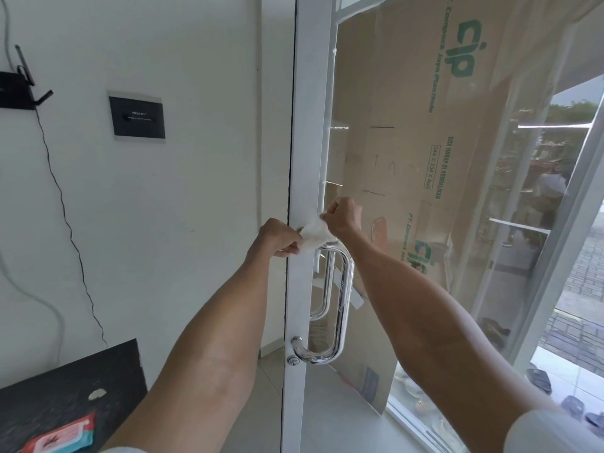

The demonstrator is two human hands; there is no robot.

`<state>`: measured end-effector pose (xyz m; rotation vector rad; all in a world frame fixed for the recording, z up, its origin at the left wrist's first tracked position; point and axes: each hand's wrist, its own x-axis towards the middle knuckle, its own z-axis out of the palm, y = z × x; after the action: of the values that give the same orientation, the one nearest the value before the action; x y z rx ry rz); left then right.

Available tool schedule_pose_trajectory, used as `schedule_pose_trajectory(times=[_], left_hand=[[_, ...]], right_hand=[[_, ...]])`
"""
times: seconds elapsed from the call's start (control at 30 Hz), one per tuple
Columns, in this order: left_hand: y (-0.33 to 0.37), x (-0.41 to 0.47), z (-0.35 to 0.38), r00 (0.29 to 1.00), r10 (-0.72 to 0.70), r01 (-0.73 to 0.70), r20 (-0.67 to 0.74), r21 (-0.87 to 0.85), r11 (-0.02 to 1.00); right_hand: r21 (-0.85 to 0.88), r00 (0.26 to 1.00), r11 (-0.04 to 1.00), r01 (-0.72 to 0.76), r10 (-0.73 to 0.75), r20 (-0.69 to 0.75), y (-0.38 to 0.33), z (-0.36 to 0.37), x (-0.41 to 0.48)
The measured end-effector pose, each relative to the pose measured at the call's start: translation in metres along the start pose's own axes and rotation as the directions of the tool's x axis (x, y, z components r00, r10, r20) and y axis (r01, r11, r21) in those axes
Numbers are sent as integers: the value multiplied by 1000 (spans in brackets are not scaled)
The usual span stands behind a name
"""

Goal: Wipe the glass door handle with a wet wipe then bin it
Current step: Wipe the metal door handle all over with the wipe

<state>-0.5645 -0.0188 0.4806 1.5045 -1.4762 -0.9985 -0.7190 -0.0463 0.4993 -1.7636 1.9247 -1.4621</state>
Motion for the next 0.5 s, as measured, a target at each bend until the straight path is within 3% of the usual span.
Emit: schedule_pose_trajectory(times=[0.1,0.17,0.27,0.5], left_hand=[[-5,2,4,1000,-1,0,24,30,1000],[-7,2,5,999,-8,7,34,37,999],[-9,0,5,999,-8,6,48,34,999],[-7,3,3,991,54,-39,-123,122,992]], right_hand=[[-238,995,967,89,-74,73,0,5,-9],[-368,994,923,113,-109,31,-1,5,-15],[-377,988,914,148,-151,22,-7,2,-16],[-432,952,865,256,-148,269,-8,-2,-22]])
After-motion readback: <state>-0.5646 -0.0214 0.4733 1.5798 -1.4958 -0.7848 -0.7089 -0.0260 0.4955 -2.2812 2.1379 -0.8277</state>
